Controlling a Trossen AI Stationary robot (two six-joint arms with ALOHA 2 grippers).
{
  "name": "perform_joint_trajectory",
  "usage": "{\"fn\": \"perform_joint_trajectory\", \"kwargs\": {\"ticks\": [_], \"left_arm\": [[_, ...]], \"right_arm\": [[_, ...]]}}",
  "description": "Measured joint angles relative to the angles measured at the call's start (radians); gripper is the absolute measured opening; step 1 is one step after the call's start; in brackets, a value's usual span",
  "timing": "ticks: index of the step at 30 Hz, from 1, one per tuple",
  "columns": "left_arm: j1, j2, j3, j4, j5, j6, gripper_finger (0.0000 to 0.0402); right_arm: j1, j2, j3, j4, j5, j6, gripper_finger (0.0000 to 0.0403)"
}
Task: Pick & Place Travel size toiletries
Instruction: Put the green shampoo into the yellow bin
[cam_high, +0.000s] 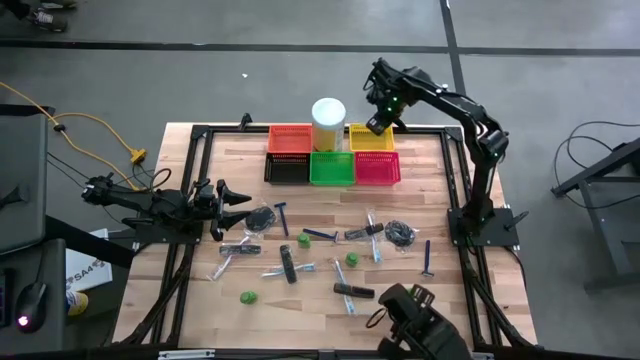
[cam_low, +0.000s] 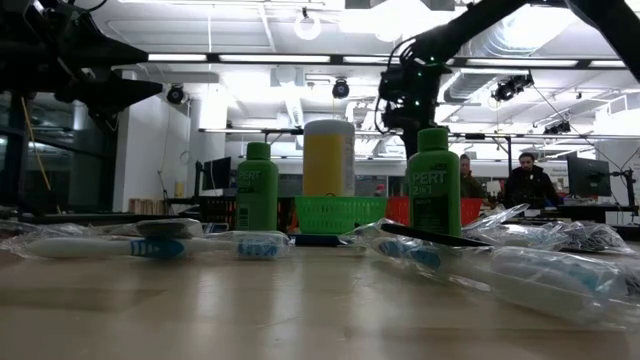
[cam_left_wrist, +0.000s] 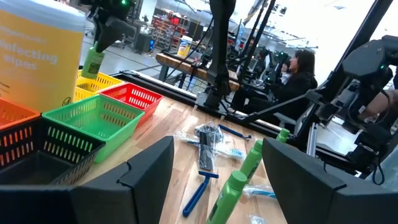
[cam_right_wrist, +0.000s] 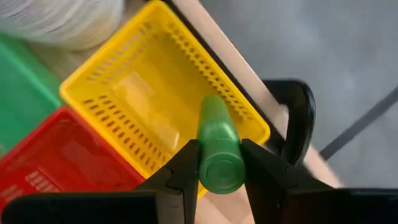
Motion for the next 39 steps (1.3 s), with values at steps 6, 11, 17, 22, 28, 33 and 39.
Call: {"fn": "perform_joint_trajectory", "kwargs": {"ticks": [6, 11, 17, 22, 28, 33, 39], "left_arm": [[0.0, 0.0, 0.0, 0.0, -0.003, 0.0, 0.0246], [0.0, 0.0, 0.0, 0.0, -0.003, 0.0, 0.0246], [0.0, 0.0, 0.0, 0.0, -0.003, 0.0, 0.0246], [0.0, 0.0, 0.0, 0.0, -0.002, 0.0, 0.0246], [0.0, 0.0, 0.0, 0.0, -0.002, 0.0, 0.0246], [0.0, 0.0, 0.0, 0.0, 0.002, 0.0, 0.0246], [0.0, 0.0, 0.0, 0.0, 0.002, 0.0, 0.0246]], "right_arm": [[0.001, 0.0, -0.028, 0.0, 0.013, -0.262, 0.0094], [-0.001, 0.0, -0.038, 0.047, 0.015, -0.387, 0.0094], [-0.002, 0.01, -0.038, 0.044, -0.03, -0.471, 0.0094], [-0.003, 0.036, -0.04, 0.043, -0.022, -0.521, 0.0094], [-0.007, 0.051, -0.04, 0.045, 0.002, -0.557, 0.0098], [-0.022, 0.051, -0.044, 0.052, -0.002, -0.559, 0.0099], [-0.029, 0.051, -0.102, 0.068, 0.0, -0.556, 0.01]]}}
